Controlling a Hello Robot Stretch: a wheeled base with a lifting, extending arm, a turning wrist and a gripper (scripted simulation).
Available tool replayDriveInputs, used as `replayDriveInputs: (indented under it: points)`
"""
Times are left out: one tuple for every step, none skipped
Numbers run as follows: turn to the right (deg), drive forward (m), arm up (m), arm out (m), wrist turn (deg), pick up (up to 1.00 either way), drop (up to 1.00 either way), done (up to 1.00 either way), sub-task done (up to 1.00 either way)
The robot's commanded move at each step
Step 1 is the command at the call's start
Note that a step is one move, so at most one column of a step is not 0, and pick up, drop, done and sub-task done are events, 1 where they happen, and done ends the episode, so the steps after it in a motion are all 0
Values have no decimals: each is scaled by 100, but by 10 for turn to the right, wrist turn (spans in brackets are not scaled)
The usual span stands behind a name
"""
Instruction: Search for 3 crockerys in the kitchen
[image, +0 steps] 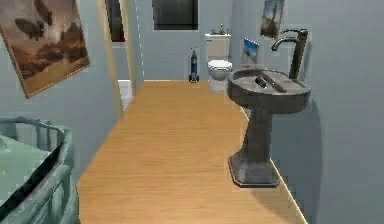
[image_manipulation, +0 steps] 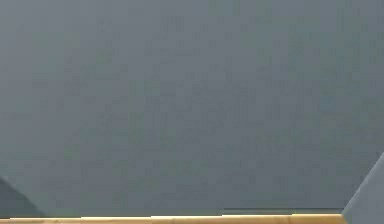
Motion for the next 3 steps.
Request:
replayDriveInputs:
  points:
    - [0,80,0,0,0,0,0,0,0]
    - [-210,0,0,0,0,0,0,0,0]
    - [0,50,0,0,0,0,0,0,0]
